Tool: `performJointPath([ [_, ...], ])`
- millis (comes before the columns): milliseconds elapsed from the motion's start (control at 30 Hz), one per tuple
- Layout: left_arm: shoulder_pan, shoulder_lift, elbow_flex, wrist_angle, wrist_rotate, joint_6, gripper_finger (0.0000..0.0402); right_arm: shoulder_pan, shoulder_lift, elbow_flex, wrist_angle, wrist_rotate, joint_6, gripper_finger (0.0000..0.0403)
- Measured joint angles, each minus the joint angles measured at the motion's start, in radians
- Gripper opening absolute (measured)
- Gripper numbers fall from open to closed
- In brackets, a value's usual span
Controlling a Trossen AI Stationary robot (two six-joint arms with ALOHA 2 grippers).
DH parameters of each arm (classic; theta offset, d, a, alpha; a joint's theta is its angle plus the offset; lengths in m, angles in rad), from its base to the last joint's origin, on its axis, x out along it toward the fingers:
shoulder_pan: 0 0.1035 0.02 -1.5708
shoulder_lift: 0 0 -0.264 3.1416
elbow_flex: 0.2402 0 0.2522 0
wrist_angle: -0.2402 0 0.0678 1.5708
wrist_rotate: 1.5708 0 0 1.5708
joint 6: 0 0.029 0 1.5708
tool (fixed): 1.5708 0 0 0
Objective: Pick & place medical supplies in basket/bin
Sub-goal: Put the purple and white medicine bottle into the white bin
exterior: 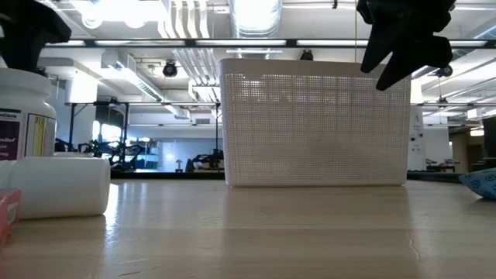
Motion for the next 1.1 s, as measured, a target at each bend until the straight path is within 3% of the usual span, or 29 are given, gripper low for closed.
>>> performJointPath([
  [333, 0.067, 0.055, 0.013, 0.032, 0.003, 0.075, 0.0311, 0.0, 0.0, 0.0, 0.006, -0.008, -0.002, 0.024],
  [533, 0.106, 0.055, 0.011, 0.142, 0.002, 0.17, 0.0311, 0.0, 0.0, 0.0, 0.017, -0.009, -0.027, 0.024],
  [1100, 0.14, 0.058, -0.082, 0.213, 0.068, 0.15, 0.0311, 0.0, 0.0, 0.0, 0.024, -0.011, -0.023, 0.024],
])
